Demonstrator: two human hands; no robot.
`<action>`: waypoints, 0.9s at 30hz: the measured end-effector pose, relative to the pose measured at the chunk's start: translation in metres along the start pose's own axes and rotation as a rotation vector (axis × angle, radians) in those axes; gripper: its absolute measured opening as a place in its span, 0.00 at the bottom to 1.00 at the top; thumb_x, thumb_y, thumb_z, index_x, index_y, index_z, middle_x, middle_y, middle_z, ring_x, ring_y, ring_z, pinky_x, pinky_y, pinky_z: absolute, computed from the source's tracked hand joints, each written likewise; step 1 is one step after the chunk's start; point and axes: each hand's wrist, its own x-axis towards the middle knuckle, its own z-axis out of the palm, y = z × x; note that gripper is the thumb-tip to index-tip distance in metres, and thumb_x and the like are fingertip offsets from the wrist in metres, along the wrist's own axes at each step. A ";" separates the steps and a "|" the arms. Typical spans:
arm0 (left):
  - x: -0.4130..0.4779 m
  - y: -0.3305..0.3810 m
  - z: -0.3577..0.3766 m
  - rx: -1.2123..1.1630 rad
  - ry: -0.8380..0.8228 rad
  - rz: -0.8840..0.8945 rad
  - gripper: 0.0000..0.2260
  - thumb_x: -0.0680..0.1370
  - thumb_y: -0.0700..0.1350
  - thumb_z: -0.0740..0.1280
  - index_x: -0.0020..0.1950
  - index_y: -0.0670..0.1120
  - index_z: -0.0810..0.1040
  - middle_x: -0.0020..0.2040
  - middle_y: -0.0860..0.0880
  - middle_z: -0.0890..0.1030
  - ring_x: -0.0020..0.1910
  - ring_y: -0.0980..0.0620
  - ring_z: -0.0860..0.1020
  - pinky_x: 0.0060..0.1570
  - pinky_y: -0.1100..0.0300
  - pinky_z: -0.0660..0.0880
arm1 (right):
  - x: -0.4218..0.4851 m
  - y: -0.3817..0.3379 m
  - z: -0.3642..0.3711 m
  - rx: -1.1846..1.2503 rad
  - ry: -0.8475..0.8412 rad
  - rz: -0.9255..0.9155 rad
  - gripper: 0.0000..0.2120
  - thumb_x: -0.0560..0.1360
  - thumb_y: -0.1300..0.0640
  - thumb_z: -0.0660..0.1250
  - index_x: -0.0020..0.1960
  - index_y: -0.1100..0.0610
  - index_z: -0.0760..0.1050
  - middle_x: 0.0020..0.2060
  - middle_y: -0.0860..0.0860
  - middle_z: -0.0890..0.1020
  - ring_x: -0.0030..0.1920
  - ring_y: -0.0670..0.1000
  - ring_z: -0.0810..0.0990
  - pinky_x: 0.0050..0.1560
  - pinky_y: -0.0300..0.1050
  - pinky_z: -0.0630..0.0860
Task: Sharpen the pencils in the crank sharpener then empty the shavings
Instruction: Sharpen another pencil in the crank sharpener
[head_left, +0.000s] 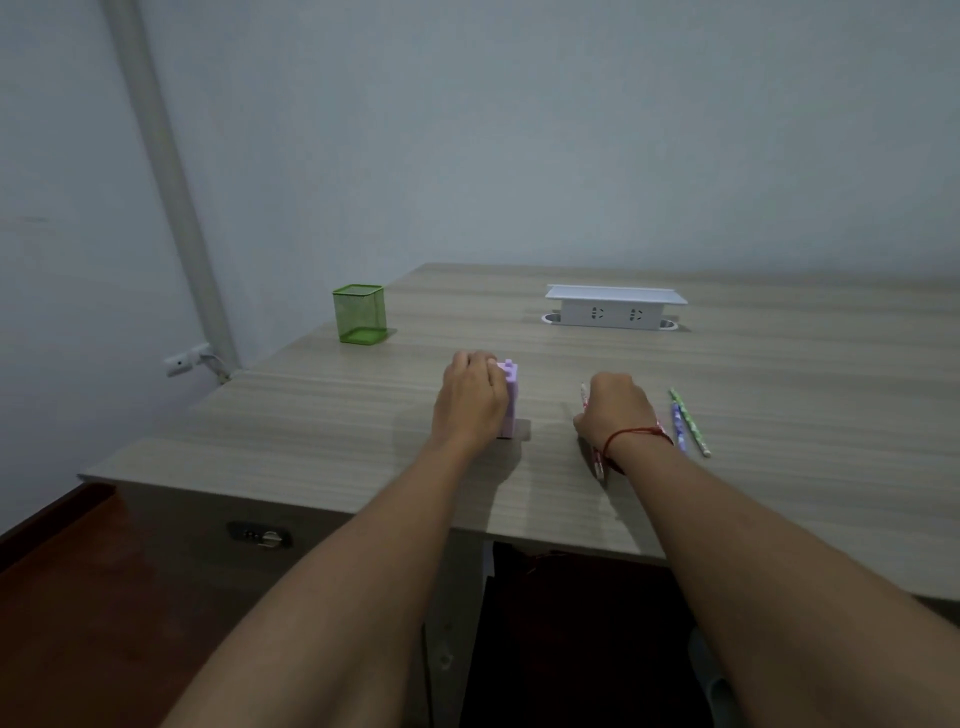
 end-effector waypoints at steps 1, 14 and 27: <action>0.000 0.002 0.002 0.003 0.006 0.004 0.12 0.81 0.42 0.55 0.54 0.39 0.76 0.55 0.39 0.76 0.58 0.41 0.72 0.57 0.52 0.66 | -0.001 0.003 0.001 -0.001 -0.008 0.010 0.10 0.75 0.65 0.64 0.56 0.65 0.75 0.56 0.62 0.79 0.56 0.62 0.79 0.52 0.48 0.76; -0.004 0.003 0.006 0.018 0.035 -0.004 0.29 0.72 0.56 0.42 0.54 0.41 0.76 0.54 0.40 0.77 0.56 0.42 0.73 0.56 0.53 0.68 | 0.007 0.063 -0.035 -0.085 0.061 0.188 0.14 0.78 0.61 0.63 0.61 0.66 0.75 0.60 0.64 0.77 0.61 0.64 0.77 0.58 0.51 0.75; -0.006 0.007 0.002 0.011 0.010 -0.026 0.17 0.79 0.48 0.52 0.56 0.41 0.76 0.57 0.40 0.75 0.58 0.42 0.73 0.56 0.52 0.69 | 0.011 0.062 -0.022 -0.032 0.031 0.193 0.15 0.79 0.55 0.62 0.60 0.64 0.76 0.59 0.62 0.78 0.58 0.63 0.78 0.54 0.48 0.76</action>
